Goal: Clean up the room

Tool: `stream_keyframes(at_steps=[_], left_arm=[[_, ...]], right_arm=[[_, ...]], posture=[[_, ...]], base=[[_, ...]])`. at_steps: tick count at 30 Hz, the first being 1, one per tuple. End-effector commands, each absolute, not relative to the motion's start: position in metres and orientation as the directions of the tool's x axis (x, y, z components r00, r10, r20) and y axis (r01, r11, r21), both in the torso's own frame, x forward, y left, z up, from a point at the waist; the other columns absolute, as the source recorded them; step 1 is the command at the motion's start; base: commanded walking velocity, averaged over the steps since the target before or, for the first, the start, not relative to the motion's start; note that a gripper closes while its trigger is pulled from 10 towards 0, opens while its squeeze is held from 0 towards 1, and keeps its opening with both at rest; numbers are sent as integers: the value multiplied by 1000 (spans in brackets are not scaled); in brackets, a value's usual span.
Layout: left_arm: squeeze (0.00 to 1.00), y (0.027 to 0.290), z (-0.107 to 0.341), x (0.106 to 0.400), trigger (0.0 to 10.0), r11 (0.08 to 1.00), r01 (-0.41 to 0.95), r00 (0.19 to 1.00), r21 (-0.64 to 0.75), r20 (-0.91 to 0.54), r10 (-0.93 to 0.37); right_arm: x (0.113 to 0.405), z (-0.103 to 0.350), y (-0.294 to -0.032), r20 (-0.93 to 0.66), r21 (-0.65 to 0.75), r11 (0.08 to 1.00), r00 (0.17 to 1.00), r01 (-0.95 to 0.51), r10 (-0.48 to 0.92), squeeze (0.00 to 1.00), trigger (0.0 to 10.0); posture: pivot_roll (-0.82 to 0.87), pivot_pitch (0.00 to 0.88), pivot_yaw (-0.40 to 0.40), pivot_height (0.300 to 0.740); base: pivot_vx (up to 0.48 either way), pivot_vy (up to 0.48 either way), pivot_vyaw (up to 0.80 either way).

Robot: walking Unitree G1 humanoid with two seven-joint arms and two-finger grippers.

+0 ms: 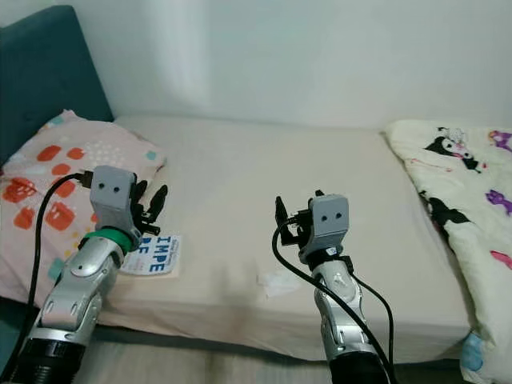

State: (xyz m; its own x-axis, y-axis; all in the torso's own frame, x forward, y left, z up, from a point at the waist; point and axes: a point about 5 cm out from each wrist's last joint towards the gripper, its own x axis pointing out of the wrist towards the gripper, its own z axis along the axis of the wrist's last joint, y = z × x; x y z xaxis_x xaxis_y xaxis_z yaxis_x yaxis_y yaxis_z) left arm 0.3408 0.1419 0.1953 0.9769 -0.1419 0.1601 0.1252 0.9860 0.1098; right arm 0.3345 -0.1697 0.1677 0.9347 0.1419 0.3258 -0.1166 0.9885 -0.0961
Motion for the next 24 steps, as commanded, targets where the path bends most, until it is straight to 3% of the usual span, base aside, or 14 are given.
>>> stream_keyframes(at_steps=[1, 19, 24], left_arm=[[0, 141, 192, 339, 10000, 985, 133, 977, 111, 152, -149], [0, 141, 181, 337, 10000, 983, 129, 983, 128, 112, -144], [0, 141, 181, 337, 10000, 984, 128, 984, 127, 110, -142]], right_arm=[[333, 163, -173, 307, -91, 990, 943, -107, 131, 0, 10000], [332, 154, -162, 281, -70, 989, 949, -131, 145, 0, 10000], [333, 154, -162, 280, -66, 989, 949, -135, 148, 0, 10000]], posture=[[-130, 70, 87, 740], [-129, 74, 86, 740], [-130, 75, 85, 715]], base=[[0, 0, 0], [0, 0, 0], [0, 0, 0]])
